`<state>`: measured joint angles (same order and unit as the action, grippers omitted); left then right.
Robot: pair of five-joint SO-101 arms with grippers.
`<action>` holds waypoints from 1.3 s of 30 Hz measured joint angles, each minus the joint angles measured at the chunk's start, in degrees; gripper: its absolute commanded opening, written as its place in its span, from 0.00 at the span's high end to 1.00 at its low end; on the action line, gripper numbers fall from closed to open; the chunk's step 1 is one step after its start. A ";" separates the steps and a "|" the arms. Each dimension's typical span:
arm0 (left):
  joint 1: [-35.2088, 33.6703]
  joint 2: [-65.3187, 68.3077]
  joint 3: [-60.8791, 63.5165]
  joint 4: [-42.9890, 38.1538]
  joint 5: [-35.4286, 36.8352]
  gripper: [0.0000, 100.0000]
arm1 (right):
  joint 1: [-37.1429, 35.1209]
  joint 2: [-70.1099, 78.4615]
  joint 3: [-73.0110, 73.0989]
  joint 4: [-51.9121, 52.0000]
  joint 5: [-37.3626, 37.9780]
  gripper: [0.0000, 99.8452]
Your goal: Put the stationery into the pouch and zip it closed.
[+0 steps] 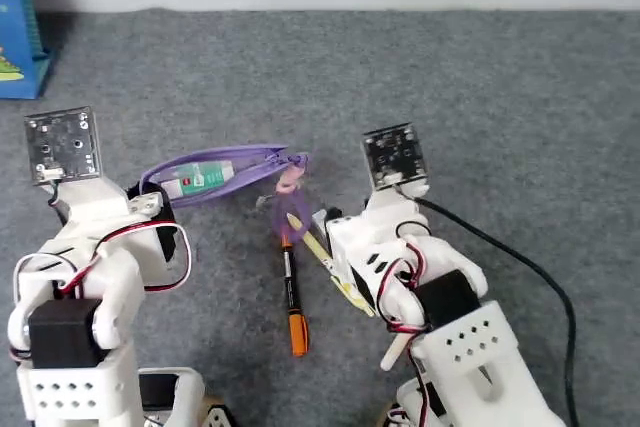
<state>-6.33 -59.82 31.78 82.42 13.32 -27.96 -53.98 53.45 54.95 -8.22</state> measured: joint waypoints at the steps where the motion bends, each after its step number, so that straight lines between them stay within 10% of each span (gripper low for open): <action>1: 0.00 0.00 0.18 0.00 0.00 0.99 | 0.00 1.41 0.35 -0.53 0.53 0.84; 22: -0.18 -0.53 0.79 0.00 0.00 0.99 | -1.58 56.26 -21.01 -8.70 1.41 0.84; 39: -0.26 -0.70 1.76 -0.09 0.00 0.99 | 3.43 61.27 -25.05 -8.18 1.49 0.99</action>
<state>-6.59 -60.53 33.54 82.33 13.32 -24.53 7.30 28.40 46.77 -6.73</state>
